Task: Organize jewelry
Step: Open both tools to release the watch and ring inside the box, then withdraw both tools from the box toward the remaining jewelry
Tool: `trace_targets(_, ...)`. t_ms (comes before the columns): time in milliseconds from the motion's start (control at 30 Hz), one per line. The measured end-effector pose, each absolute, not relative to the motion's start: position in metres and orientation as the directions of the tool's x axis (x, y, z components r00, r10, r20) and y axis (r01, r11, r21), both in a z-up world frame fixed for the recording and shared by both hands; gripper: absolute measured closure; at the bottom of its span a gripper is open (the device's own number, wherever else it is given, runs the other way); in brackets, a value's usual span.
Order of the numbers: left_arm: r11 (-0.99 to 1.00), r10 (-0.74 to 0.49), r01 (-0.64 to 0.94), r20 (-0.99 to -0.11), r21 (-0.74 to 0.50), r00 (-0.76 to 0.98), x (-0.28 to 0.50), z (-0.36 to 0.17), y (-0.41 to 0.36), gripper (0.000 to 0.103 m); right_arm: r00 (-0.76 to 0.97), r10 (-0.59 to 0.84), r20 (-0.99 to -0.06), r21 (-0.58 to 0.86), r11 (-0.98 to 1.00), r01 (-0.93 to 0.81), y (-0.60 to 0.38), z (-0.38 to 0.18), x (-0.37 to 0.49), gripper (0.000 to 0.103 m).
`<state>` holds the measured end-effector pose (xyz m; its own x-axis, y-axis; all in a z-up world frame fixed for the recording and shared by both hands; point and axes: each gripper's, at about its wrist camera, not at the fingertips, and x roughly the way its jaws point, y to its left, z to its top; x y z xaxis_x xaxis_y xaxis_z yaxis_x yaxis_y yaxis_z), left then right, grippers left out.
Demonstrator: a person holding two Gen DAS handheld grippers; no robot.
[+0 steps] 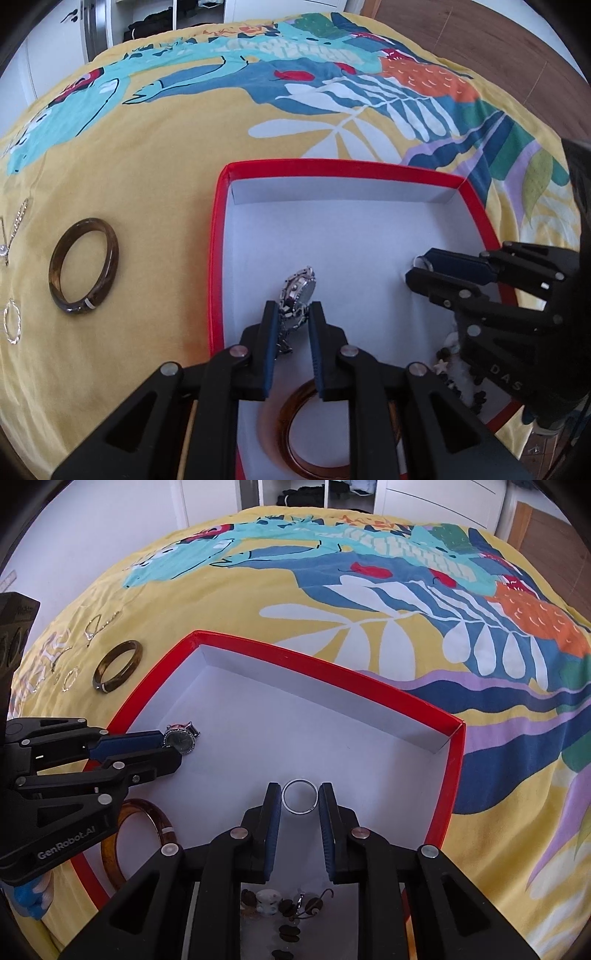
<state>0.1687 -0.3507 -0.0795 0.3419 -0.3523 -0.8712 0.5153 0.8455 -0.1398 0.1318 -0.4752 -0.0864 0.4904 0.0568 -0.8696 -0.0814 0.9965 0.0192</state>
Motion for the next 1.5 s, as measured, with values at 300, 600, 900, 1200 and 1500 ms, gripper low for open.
trace_targets(300,0.836,-0.344,0.534,-0.879,-0.126,0.331,0.163,-0.07,-0.35,0.085,0.497,0.02,-0.867,-0.004,0.999,-0.047,-0.478,-0.068,0.112,0.071)
trace_targets(600,0.804,-0.423,0.579,-0.816,-0.137,0.394,0.128,0.003,-0.333,0.083,0.568,-0.003,-0.823,0.024,0.999,0.04,-0.483,-0.016,0.049,0.069)
trace_targets(900,0.828,-0.415,0.548,-0.787,-0.118,0.457,0.078,0.067,-0.276,0.073,0.679,0.036,-0.733,0.087,0.995,0.042,-0.443,0.045,-0.014,0.057)
trace_targets(1200,0.882,-0.348,0.467,-0.764,-0.07,0.544,0.027,0.096,-0.196,0.067,0.765,0.082,-0.639,0.143,0.99,0.013,-0.39,0.092,-0.064,0.054)
trace_targets(1500,0.915,-0.31,0.4,-0.741,-0.062,0.595,-0.013,0.104,-0.126,0.067,0.814,0.097,-0.573,0.15,0.989,-0.013,-0.341,0.13,-0.108,0.052)
